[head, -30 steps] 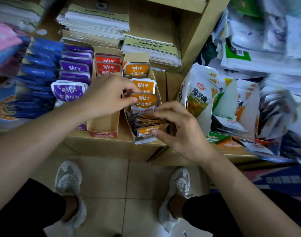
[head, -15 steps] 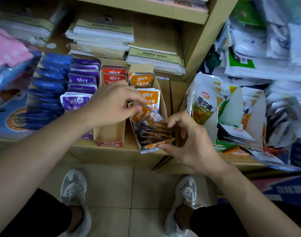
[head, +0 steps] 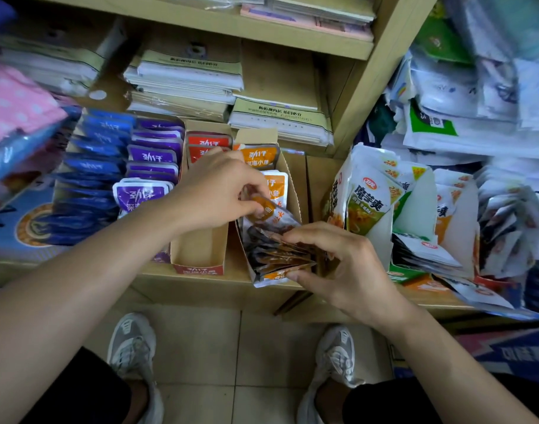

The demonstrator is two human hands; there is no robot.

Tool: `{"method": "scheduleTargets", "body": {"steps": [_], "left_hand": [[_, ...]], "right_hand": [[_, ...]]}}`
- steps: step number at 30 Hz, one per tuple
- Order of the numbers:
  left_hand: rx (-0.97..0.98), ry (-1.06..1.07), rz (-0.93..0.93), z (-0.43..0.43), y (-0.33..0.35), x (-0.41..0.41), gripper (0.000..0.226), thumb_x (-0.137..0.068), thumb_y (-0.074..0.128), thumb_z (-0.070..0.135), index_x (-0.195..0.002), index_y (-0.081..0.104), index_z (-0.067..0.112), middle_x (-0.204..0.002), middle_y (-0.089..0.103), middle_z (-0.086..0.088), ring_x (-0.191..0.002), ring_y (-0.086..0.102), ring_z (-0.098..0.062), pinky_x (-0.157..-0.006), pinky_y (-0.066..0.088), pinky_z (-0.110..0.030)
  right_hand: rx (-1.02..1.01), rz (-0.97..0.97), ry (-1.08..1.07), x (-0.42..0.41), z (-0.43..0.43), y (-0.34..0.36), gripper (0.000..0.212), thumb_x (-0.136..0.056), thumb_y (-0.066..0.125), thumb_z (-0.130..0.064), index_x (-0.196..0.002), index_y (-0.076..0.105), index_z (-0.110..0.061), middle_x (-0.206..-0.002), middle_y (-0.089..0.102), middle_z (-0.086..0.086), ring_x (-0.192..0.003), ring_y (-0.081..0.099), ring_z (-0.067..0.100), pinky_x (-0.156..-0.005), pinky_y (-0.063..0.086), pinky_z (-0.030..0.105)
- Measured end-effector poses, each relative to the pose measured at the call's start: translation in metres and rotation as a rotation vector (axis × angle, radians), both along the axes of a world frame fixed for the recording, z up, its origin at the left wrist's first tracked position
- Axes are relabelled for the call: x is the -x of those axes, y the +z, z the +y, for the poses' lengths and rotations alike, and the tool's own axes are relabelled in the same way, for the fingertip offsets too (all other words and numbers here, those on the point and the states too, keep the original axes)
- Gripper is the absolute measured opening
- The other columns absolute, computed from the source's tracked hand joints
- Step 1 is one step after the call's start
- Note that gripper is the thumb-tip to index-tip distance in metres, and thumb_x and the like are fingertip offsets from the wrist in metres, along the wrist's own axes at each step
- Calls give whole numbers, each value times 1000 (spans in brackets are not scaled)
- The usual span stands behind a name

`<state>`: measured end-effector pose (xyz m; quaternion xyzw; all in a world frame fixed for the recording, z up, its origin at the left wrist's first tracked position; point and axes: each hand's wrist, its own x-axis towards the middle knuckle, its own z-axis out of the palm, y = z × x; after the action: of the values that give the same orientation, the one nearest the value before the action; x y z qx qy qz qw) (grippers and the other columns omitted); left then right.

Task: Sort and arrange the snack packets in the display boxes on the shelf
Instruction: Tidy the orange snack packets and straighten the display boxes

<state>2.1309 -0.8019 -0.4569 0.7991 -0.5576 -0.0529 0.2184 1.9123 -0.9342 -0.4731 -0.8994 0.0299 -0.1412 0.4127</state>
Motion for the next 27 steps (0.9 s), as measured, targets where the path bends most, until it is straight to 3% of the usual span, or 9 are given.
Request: {"method": "scheduleTargets", "body": {"steps": [3,7,9,12,15,19,23,25,27], "left_hand": [[243,1,311,7,9,-6,16,-85,78,20,-100,77,25,-92,68,15,-92,64,-4,-78,54,-29],[403,-8,408,16,18,-12,19,-88,74,11,-105,75,20,-92,71,5,-88,68,-11,-75,57,-34],[334,-29,366,18,16,-12,21,-88,75,13,-106,76,23,-92,70,4,-87,66,-11,-73,55,-36],[169,-105,351,16,11,-1,23,-83,79,24,-106,78,26,-89,72,13,-84,68,-4,-74,58,-33],[68,-99,511,10,9,6,28,-83,79,26,-110,77,24,-93,76,11,-87,71,-2,-81,61,-33],[-36,-119,777,11,15,3,26,-101,55,20,-120,72,16,-108,76,0,-102,72,-12,-81,62,-33],[-97,-125,987,15,21,2,25,-105,46,14,-120,66,14,-104,76,-11,-97,74,-25,-81,62,-36],[-52,-77,970,15,22,0,22,-103,49,12,-115,68,12,-100,77,-10,-92,75,-25,-77,62,-34],[91,43,778,15,16,-4,18,-100,56,11,-105,72,17,-93,77,-2,-84,74,-15,-69,61,-32]], "right_hand": [[69,-38,-14,0,2,-4,45,-80,83,-12,-123,69,-12,-123,57,1,-119,58,13,-97,49,21],[84,-40,-20,-1,5,-7,47,-83,81,-12,-128,66,-13,-121,56,1,-116,58,12,-96,48,22],[87,-49,-25,-2,5,-8,47,-83,81,-12,-127,65,-12,-119,59,-1,-114,59,12,-94,50,23],[86,-47,-45,-3,5,-9,44,-81,83,-13,-122,66,-13,-117,60,-6,-113,59,10,-90,46,15],[121,-65,-77,-6,6,-9,46,-79,84,-13,-120,65,-15,-121,57,-5,-119,53,9,-95,41,14],[38,-78,-113,-11,5,-7,71,-75,87,-11,-136,52,-15,-140,43,0,-131,47,10,-105,41,19],[-6,56,-15,-17,0,-4,92,-73,89,-17,-150,40,-20,-138,53,-7,-130,49,17,-106,44,29],[-17,101,27,-20,-3,-1,87,-71,91,-21,-145,47,-21,-130,58,-8,-125,55,15,-104,48,30],[-39,126,51,-21,-4,1,74,-69,92,-23,-135,57,-21,-124,60,-11,-120,58,9,-100,49,25]]}}
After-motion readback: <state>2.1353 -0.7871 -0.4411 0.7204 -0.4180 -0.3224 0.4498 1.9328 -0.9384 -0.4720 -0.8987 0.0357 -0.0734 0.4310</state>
